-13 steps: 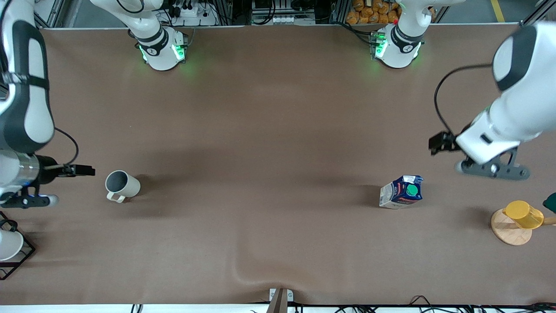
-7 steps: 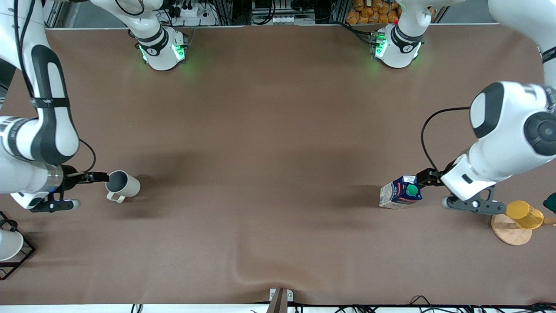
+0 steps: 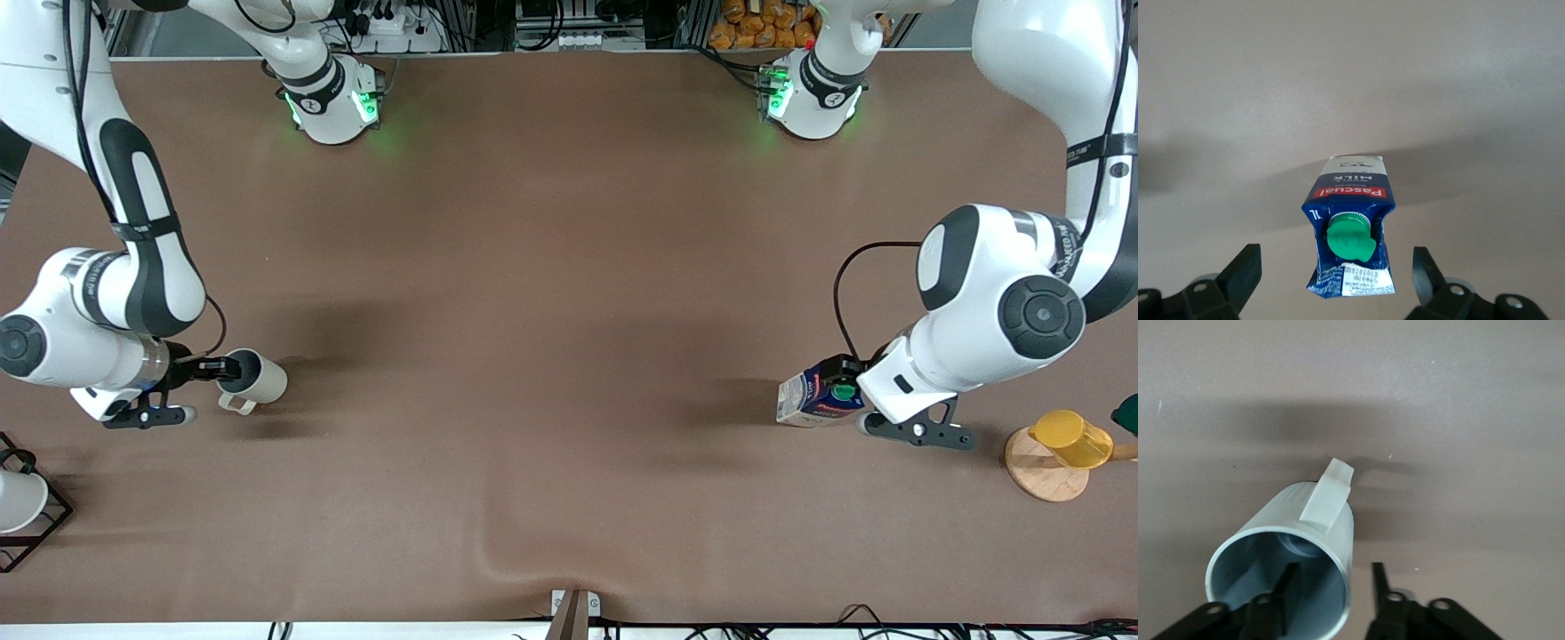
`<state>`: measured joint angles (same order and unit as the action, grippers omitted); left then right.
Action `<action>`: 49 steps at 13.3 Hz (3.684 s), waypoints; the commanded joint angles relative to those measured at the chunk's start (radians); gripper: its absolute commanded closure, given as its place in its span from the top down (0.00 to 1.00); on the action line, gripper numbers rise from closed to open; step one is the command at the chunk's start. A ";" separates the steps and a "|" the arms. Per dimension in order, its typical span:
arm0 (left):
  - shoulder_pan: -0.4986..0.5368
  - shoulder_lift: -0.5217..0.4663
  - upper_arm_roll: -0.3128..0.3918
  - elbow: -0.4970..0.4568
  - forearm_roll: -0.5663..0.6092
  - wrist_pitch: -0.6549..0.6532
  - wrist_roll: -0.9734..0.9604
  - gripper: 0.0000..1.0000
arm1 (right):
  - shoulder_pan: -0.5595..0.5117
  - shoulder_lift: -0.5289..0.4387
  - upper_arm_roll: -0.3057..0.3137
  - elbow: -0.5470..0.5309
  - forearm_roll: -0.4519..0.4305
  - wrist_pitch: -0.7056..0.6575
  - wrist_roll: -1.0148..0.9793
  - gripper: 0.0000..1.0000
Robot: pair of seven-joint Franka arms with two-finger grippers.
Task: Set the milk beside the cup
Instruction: 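Carry the mug toward mid-table with the right gripper while the left lifts milk, then release the mug mid-table with the right gripper while the left gripper carries milk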
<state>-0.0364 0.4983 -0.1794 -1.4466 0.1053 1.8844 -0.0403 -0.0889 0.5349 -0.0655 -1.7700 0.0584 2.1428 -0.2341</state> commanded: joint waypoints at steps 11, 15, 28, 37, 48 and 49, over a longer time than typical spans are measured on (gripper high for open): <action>-0.019 0.140 -0.005 0.015 0.031 0.004 0.000 1.00 | 0.205 -0.082 0.021 0.172 0.167 -0.313 0.490 0.00; -0.013 0.134 -0.005 0.014 0.030 0.002 0.000 0.08 | 0.369 -0.076 0.019 0.225 0.193 -0.305 0.813 0.00; 0.009 0.028 0.004 0.022 0.016 -0.007 -0.007 0.00 | 0.738 0.198 0.018 0.314 0.186 0.085 1.446 0.00; -0.036 -0.012 -0.034 0.018 -0.007 -0.114 -0.116 0.00 | 0.641 0.160 0.012 0.476 0.167 -0.221 1.402 1.00; -0.187 -0.035 -0.325 0.023 -0.047 -0.231 -0.751 0.00 | 0.108 0.014 0.010 0.498 0.083 -0.500 0.283 1.00; -0.223 -0.035 -0.324 0.022 -0.071 -0.231 -0.810 0.00 | 0.097 0.013 0.007 0.498 0.074 -0.500 0.230 1.00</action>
<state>-0.2000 0.4596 -0.5080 -1.4261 0.0701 1.6649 -0.7526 0.0462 0.5674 -0.0819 -1.2525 0.1535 1.6436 0.1080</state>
